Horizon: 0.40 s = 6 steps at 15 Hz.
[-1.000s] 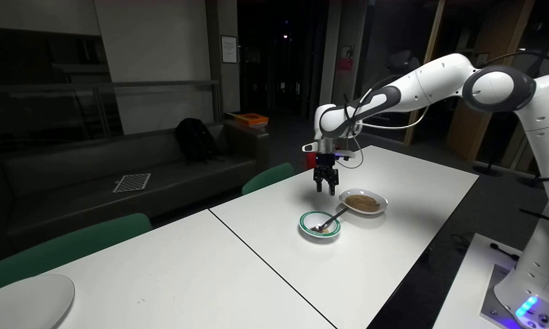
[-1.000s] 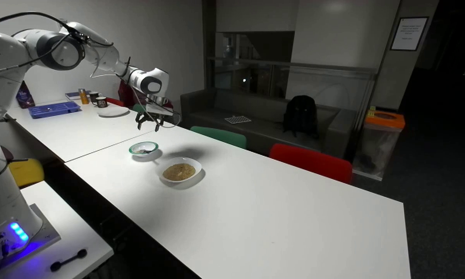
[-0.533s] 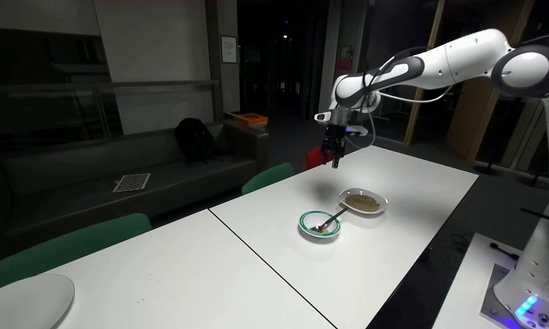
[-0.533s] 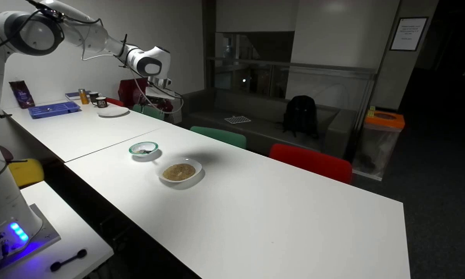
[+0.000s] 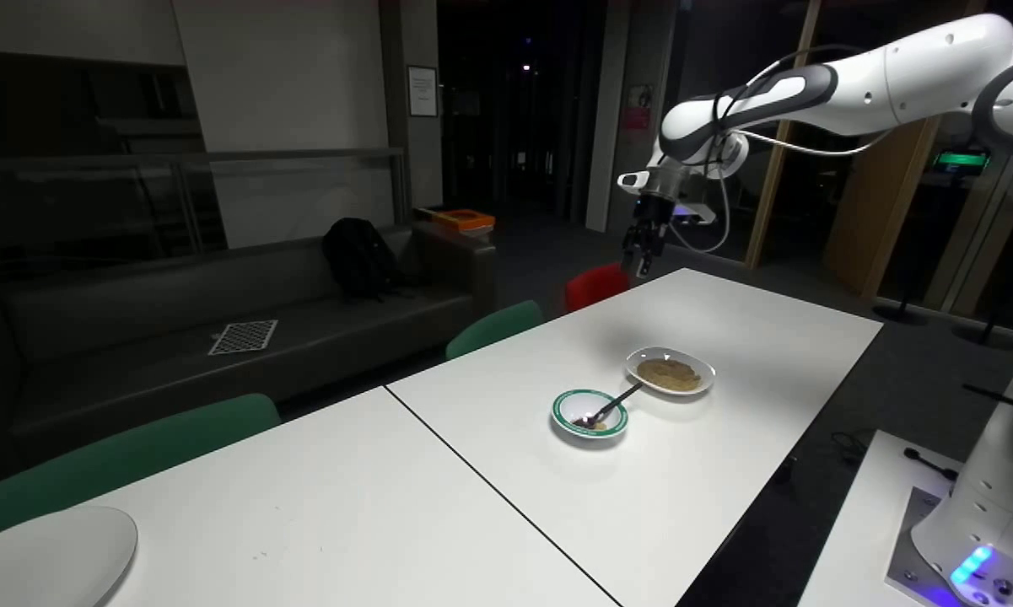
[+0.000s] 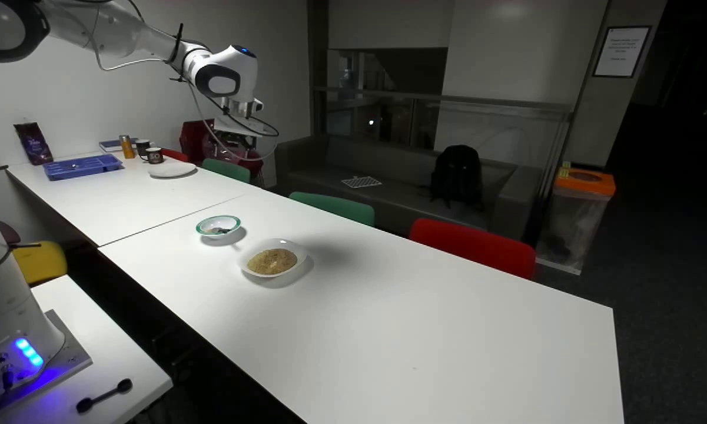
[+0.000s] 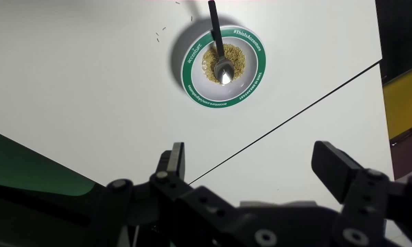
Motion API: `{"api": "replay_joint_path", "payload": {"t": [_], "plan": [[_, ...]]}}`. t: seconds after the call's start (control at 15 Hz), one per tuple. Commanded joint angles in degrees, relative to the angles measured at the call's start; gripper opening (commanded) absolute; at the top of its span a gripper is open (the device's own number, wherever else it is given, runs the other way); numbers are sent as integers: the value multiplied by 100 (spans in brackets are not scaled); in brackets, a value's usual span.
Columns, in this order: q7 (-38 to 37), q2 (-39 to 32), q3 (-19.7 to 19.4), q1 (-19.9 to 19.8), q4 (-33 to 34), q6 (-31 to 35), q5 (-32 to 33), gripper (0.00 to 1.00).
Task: Scoop some contents from the white plate using the spoon and put it in the bowl.
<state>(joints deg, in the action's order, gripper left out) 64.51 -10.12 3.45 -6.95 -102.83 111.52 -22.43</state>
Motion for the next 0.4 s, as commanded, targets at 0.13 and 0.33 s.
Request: {"api": "replay_joint_path", "payload": {"t": [0.13,0.33], "plan": [[3,166,-184,88,-127,-23,-50,100],[2,103,-172,104,-124,-22,-49,100]]}}
